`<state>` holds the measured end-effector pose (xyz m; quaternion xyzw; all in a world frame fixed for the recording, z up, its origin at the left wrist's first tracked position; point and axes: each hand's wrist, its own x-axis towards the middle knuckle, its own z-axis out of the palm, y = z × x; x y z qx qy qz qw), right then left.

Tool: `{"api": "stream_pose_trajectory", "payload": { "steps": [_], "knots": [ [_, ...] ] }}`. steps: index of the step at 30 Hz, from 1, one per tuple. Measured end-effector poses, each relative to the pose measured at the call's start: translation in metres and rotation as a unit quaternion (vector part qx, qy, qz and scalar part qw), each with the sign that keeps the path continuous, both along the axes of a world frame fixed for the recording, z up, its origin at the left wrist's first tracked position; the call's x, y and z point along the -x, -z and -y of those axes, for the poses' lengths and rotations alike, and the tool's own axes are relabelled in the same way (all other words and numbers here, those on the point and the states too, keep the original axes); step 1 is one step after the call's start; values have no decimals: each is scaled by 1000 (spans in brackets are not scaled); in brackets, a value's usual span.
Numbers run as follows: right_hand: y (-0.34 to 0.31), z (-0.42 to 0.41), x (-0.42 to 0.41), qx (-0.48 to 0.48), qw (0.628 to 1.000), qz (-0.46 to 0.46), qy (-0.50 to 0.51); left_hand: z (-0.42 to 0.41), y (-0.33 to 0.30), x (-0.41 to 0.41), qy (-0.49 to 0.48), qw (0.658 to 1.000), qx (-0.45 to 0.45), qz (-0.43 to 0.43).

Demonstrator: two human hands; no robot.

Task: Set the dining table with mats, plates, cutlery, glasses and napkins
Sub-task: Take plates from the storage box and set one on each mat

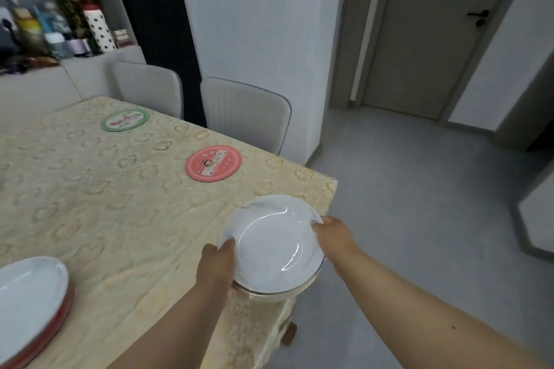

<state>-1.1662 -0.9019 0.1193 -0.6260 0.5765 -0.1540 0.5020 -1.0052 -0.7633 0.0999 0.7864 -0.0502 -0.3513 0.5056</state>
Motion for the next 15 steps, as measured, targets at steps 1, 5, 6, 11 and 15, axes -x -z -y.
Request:
{"api": "stream_pose_trajectory", "payload": {
  "steps": [1,5,6,11,15],
  "knots": [
    [2,12,-9,0,1000,-3,-9,9,4,-8,-4,1000,-2,9],
    [9,65,-44,-8,999,-5,-35,51,13,-38,-22,999,-7,28],
    [9,78,-53,-9,999,-7,-42,60,12,-43,-24,999,-12,30],
    [10,141,-93,-15,996,-11,-87,100,14,-68,-35,998,-50,34],
    [16,190,-123,0,987,-39,-158,128,23,-83,-48,996,-71,23]
  ]
}}
